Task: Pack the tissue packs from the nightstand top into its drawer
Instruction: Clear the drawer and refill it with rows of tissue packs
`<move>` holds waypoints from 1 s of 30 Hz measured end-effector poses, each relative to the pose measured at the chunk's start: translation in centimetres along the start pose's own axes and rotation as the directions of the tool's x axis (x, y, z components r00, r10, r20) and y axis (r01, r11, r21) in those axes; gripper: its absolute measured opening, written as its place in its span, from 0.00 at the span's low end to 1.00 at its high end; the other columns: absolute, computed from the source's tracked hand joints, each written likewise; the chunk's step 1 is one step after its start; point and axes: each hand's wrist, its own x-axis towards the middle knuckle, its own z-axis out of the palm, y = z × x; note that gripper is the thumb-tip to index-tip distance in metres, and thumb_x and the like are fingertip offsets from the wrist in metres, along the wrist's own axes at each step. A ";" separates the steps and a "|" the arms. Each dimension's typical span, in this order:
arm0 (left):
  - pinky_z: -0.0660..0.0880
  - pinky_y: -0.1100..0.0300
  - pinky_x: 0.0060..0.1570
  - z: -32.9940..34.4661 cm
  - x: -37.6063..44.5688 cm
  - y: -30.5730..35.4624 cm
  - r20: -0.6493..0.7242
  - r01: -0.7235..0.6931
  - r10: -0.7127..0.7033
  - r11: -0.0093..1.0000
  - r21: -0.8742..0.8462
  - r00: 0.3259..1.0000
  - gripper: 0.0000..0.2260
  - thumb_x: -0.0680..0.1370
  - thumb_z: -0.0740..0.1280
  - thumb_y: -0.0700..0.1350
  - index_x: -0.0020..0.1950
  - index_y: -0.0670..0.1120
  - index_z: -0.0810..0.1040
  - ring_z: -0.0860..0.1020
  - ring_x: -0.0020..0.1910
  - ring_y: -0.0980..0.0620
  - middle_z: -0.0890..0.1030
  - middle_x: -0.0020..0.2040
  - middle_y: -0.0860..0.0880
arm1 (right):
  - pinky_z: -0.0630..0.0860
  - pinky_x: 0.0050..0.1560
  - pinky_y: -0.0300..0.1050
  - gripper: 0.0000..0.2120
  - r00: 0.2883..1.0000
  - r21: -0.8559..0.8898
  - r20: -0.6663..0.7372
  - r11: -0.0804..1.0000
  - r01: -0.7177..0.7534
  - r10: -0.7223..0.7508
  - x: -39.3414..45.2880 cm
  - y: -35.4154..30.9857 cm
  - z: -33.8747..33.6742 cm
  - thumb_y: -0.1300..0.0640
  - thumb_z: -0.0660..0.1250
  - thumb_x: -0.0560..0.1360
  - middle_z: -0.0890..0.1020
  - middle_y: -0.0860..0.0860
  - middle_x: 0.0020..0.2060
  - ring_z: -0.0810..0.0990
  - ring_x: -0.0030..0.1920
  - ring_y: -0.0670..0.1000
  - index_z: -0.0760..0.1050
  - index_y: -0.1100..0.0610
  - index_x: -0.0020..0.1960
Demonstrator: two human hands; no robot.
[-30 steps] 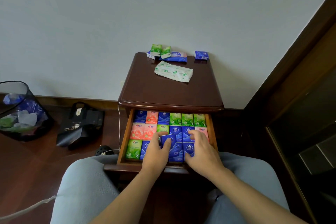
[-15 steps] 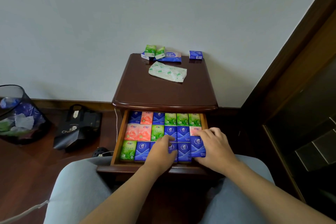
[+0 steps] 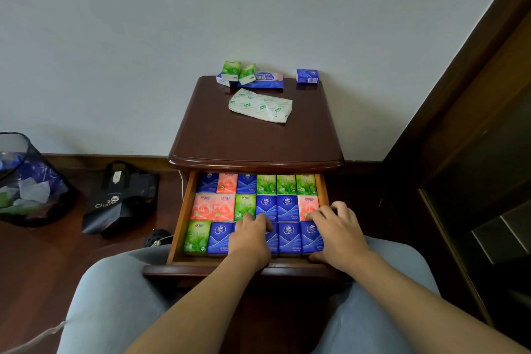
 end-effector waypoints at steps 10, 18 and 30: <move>0.75 0.50 0.66 0.6 0.0 -0.6 -0.049 -0.014 0.011 0.997 -0.076 0.999 0.22 0.74 0.74 0.38 0.63 0.56 0.73 0.68 0.69 0.48 0.68 0.68 0.50 | 0.64 0.73 0.50 0.35 0.999 -0.086 -0.005 0.996 0.034 -0.035 0.1 -0.6 -0.7 0.31 0.76 0.68 0.72 0.48 0.70 0.61 0.74 0.54 0.70 0.47 0.67; 0.75 0.51 0.66 0.5 0.0 -0.9 -0.044 -0.008 0.002 0.992 -0.125 0.999 0.22 0.74 0.74 0.38 0.64 0.56 0.73 0.68 0.69 0.48 0.69 0.67 0.49 | 0.64 0.72 0.50 0.32 0.982 -0.099 0.013 0.977 0.188 -0.188 0.6 -1.0 -1.0 0.27 0.71 0.68 0.75 0.47 0.65 0.66 0.70 0.52 0.74 0.46 0.63; 0.75 0.51 0.66 0.6 0.2 -1.0 -0.011 -0.005 0.003 0.991 -0.135 1.000 0.23 0.74 0.74 0.39 0.66 0.56 0.73 0.67 0.69 0.48 0.69 0.67 0.49 | 0.76 0.57 0.45 0.25 0.978 0.139 0.134 0.981 0.139 -0.157 1.5 -2.4 -0.2 0.40 0.77 0.71 0.76 0.45 0.62 0.72 0.65 0.48 0.73 0.46 0.63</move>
